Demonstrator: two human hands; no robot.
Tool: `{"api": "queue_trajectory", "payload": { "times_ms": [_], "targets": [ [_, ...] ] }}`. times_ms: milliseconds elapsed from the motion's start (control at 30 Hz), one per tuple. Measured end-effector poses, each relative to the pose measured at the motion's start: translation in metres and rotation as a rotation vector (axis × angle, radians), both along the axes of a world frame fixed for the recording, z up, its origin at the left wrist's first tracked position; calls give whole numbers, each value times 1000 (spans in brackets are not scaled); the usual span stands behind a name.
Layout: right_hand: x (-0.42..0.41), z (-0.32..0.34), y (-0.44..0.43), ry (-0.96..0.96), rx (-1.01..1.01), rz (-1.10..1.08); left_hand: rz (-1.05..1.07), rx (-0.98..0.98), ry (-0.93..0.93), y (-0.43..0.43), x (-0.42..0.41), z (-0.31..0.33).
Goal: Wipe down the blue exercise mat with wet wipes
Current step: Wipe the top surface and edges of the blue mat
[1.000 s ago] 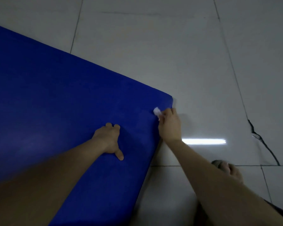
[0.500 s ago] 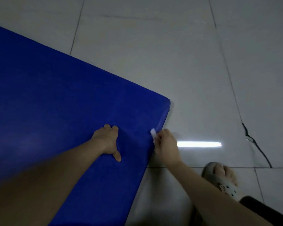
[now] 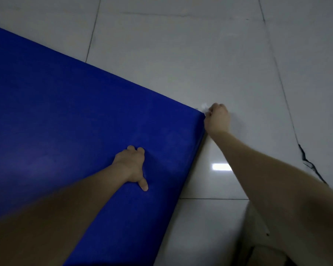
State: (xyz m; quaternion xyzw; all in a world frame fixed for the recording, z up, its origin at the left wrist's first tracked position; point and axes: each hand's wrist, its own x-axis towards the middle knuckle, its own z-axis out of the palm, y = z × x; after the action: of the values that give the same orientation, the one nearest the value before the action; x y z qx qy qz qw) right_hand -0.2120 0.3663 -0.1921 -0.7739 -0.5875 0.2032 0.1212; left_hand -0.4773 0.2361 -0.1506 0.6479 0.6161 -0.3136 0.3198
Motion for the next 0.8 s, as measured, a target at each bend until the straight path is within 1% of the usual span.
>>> {"api": "queue_trajectory", "payload": {
  "times_ms": [67,133,267,333,400,467,533,600,700,733,800],
  "targets": [
    [-4,1,-8,12,-25,-1,3,-5,-4,1,1,0],
    [-13,3,-34,39,-25,45,-2,0,-7,1,2,1],
    [-38,9,-119,137,-48,144,4,2,-3,-2,2,6],
    [-55,14,-166,186,-76,226,9,6,0,-3,3,8],
    [-67,14,-199,171,-108,356,14,10,-1,-2,3,9],
    [-66,16,-206,141,-110,480,17,5,4,-2,3,8],
    [-56,15,-186,108,-4,565,17,5,6,-2,2,7],
    [-40,12,-145,76,39,467,16,1,-1,-2,1,4],
    [-15,10,-64,-21,-22,210,10,0,-10,-2,0,1],
    [-6,9,-41,-17,-43,136,8,-1,-9,-2,0,0],
    [2,10,-12,50,-76,-1,-3,3,-6,-1,-1,-1]
  ]
}}
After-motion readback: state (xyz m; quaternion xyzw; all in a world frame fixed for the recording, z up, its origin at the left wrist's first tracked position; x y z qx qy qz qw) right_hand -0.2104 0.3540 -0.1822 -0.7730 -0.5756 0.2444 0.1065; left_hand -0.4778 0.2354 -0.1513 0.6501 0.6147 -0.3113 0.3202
